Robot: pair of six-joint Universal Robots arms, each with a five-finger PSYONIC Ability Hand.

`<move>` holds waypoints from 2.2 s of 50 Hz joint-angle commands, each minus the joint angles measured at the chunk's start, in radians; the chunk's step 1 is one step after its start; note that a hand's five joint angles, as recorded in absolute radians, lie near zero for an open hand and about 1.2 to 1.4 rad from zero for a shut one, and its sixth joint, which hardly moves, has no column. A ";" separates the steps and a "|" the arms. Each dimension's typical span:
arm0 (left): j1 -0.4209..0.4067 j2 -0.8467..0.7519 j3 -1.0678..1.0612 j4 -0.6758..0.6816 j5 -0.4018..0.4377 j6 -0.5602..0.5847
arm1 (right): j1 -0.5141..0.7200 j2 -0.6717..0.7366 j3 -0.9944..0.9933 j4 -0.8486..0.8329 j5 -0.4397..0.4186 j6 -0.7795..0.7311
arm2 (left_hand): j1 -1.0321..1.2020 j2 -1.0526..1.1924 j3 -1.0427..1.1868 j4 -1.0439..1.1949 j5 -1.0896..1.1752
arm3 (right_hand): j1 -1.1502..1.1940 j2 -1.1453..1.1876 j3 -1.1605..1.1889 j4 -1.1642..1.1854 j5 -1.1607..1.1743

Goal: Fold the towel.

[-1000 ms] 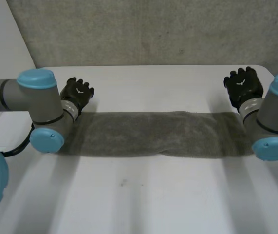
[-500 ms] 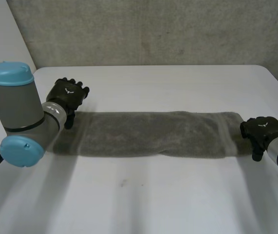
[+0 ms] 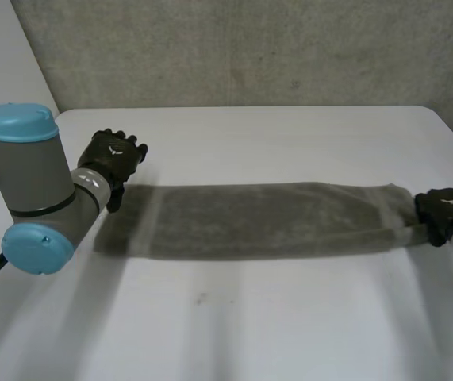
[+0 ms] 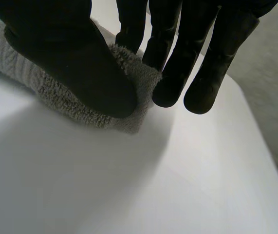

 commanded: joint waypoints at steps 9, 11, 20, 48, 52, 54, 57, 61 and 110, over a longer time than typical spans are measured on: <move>0.014 0.060 -0.068 -0.002 0.002 0.000 | -0.074 -0.089 -0.153 0.051 0.126 -0.178 | -0.005 0.009 0.008 0.007 -0.027 | 0.301 0.091 0.073 0.043 0.232; 0.014 0.063 -0.068 -0.002 0.001 0.000 | -0.006 -0.095 -0.181 0.053 0.119 -0.138 | -0.005 0.009 0.008 0.007 -0.027 | 0.301 0.091 0.073 0.043 0.232; 0.014 0.088 -0.076 -0.002 -0.001 0.000 | 0.491 -0.042 -0.378 0.048 0.124 0.014 | -0.005 0.009 0.008 0.007 -0.027 | 0.301 0.091 0.073 0.043 0.232; -0.029 0.116 -0.044 0.005 -0.004 -0.015 | 0.753 -0.021 -0.362 0.135 0.119 0.233 | -0.005 0.009 0.008 0.007 -0.027 | -0.921 -1.131 -1.149 -1.178 -0.990; -0.064 0.114 -0.004 0.001 -0.005 -0.049 | 0.691 -0.098 -0.284 0.155 0.118 0.286 | -0.005 0.009 0.008 0.007 -0.027 | -0.921 -1.131 -1.149 -1.178 -0.990; -0.077 0.113 0.010 0.001 -0.004 -0.074 | 0.657 -0.123 -0.242 0.165 0.115 0.297 | -0.005 0.009 0.008 0.007 -0.027 | -0.921 -1.131 -1.149 -1.178 -0.990; -0.106 0.105 0.024 0.000 -0.002 -0.135 | 0.587 -0.144 -0.150 0.186 0.109 0.283 | -0.005 0.009 0.008 0.007 -0.027 | -0.921 -1.131 -1.149 -1.178 -0.990; -0.162 0.080 0.035 0.000 -0.001 -0.201 | 0.493 -0.152 -0.011 0.175 0.109 0.241 | -0.005 0.009 0.008 0.007 -0.027 | -0.921 -1.131 -1.149 -1.178 -0.990; 0.015 0.312 -0.221 -0.009 0.047 -0.304 | 0.906 0.183 -0.413 0.122 0.081 0.223 | -0.005 0.009 0.008 0.007 -0.027 | -0.318 -0.527 -0.545 -0.575 -0.387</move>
